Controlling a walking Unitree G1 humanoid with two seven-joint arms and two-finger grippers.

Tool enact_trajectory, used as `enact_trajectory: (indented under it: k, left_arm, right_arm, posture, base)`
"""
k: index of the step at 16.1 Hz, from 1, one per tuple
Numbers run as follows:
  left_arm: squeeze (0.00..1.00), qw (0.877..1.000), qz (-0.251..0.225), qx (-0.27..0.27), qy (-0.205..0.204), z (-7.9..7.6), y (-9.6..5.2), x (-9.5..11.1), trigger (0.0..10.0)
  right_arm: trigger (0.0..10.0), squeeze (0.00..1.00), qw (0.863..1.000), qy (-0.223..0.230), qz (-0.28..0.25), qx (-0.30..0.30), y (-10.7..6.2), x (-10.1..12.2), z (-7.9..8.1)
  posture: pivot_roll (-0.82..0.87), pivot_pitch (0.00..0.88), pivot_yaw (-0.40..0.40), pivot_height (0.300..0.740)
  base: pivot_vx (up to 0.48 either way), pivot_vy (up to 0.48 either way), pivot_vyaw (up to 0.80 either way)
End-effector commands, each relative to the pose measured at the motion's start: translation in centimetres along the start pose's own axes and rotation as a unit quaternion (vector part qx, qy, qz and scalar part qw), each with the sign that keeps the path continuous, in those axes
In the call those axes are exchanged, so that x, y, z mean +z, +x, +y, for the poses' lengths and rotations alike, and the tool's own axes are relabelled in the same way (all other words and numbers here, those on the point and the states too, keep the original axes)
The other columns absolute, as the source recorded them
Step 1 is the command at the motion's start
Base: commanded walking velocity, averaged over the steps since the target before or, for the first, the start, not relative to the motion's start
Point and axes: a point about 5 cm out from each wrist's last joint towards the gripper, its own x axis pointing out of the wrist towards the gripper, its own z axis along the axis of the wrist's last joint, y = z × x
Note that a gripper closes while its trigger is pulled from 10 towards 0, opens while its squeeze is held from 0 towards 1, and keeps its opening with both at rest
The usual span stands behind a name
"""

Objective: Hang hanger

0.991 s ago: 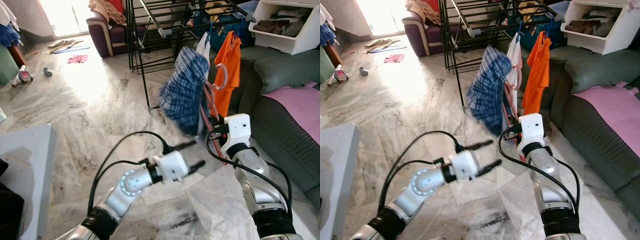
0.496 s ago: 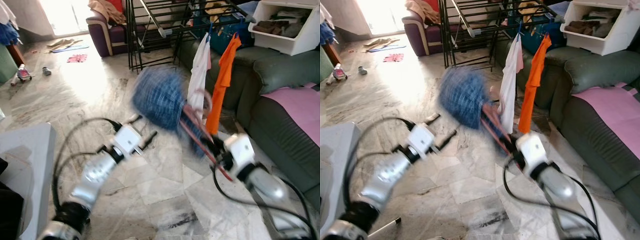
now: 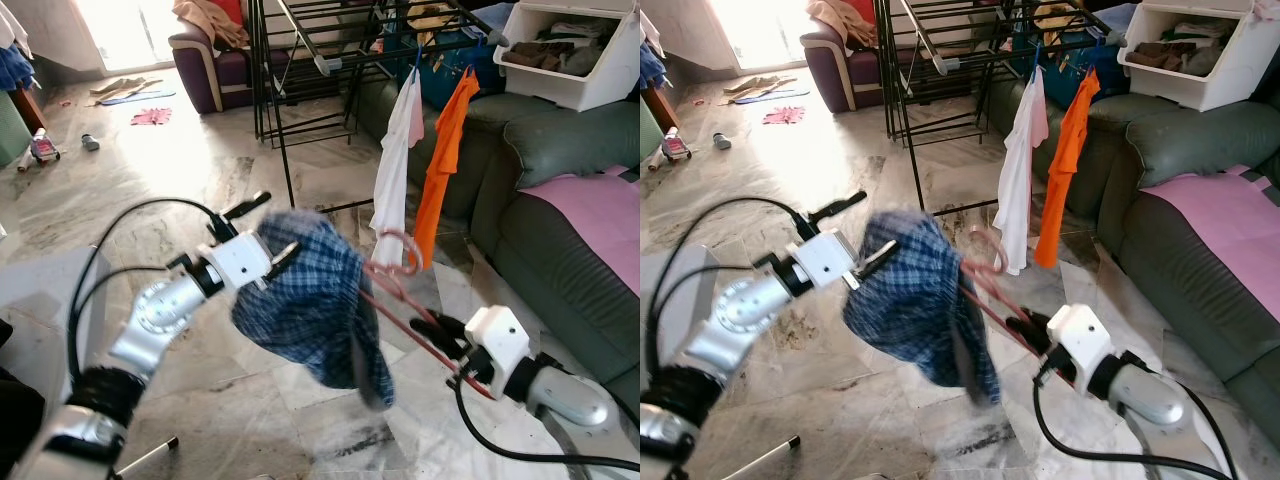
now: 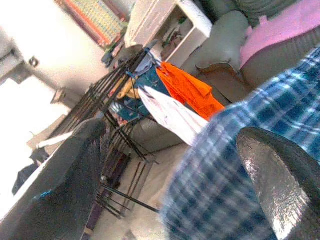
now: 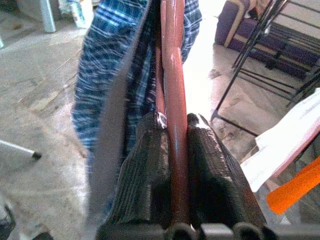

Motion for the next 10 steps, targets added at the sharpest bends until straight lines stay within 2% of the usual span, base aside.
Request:
enact_trajectory:
  k: [1,3,4,5,7,8,9,10]
  left_arm:
    - [1.0,0.999,-0.01,-0.029,0.023,0.2,0.2,0.3,10.0]
    - [1.0,0.994,-0.028,-0.088,0.057,0.0,0.1,0.7,10.0]
    - [1.0,0.987,-0.03,-0.14,0.065,-0.5,-0.2,0.6,10.0]
    - [1.0,0.984,-0.034,-0.162,0.071,-0.8,-0.3,0.6,10.0]
    - [1.0,0.968,-0.043,-0.239,0.06,-1.9,-0.3,0.6,10.0]
    - [1.0,0.967,-0.042,-0.247,0.054,-2.0,-0.3,0.5,10.0]
    - [0.47,0.962,-0.039,-0.267,0.044,-2.4,0.3,0.5,10.0]
    - [0.0,0.959,-0.037,-0.277,0.044,-2.7,0.5,0.4,10.0]
  right_arm:
    - [10.0,0.0,1.0,-0.001,-0.008,0.014,0.0,0.3,0.1]
    - [10.0,0.0,1.0,-0.007,0.003,0.031,-0.1,0.0,0.2]
    - [10.0,0.0,0.999,-0.015,0.008,0.044,-0.2,0.0,0.3]
    - [10.0,0.0,0.999,-0.018,0.009,0.049,-0.2,0.0,0.4]
    - [10.0,0.0,0.997,-0.03,0.008,0.066,-0.1,0.3,0.5]
    - [10.0,0.0,0.997,-0.03,0.007,0.067,-0.1,0.3,0.5]
    - [10.0,0.0,0.996,-0.031,0.007,0.078,0.0,0.4,0.7]
    - [10.0,0.0,0.996,-0.03,0.007,0.088,0.0,0.4,0.9]
  posture:
    - [-0.05,0.028,0.015,0.74]
    - [-0.05,0.028,0.012,0.74]
    - [-0.05,0.031,0.013,0.74]
    - [-0.05,0.031,0.013,0.74]
    - [-0.06,0.03,0.014,0.74]
    - [-0.06,0.03,0.014,0.74]
    - [-0.06,0.027,0.014,0.74]
    - [-0.07,0.026,0.015,0.74]
  base:
    - [0.0,0.0,0.0]
    - [0.0,0.0,0.0]
    - [0.0,0.0,0.0]
    - [0.0,0.0,0.0]
    - [0.0,0.0,0.0]
    - [0.0,0.0,0.0]
    - [0.0,0.0,0.0]
    - [0.0,0.0,0.0]
